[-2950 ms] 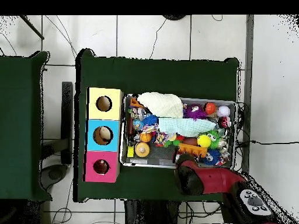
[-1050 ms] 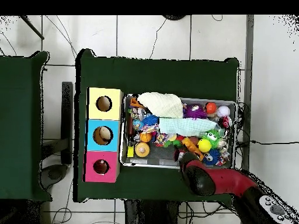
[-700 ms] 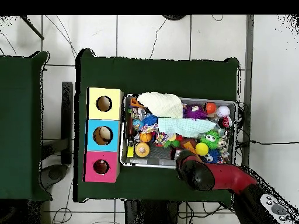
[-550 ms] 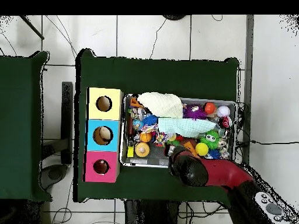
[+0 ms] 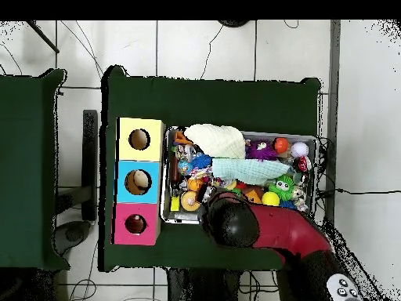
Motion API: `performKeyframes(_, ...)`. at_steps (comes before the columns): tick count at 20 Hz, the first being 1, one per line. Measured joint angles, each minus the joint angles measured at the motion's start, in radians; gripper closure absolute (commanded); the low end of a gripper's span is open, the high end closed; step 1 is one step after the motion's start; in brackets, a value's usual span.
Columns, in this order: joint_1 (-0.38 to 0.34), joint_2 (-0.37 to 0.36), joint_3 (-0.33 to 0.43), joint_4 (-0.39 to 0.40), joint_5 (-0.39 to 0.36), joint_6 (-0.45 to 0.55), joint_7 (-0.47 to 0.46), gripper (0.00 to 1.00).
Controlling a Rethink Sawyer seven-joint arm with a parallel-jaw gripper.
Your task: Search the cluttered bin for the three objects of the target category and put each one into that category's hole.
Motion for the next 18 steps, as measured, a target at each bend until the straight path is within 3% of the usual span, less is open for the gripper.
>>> performKeyframes(4, 0.061, -0.054, -0.021, 0.006, 0.049, 0.003, 0.000, 0.00)
performKeyframes(7, 0.102, -0.038, -0.052, 0.002, 0.049, -0.038, 0.000, 0.00)
performKeyframes(8, 0.157, 0.002, -0.102, -0.008, 0.042, -0.130, 0.000, 0.00)
performKeyframes(18, 0.331, 0.181, -0.285, -0.028, 0.043, -0.617, 0.000, 0.00)
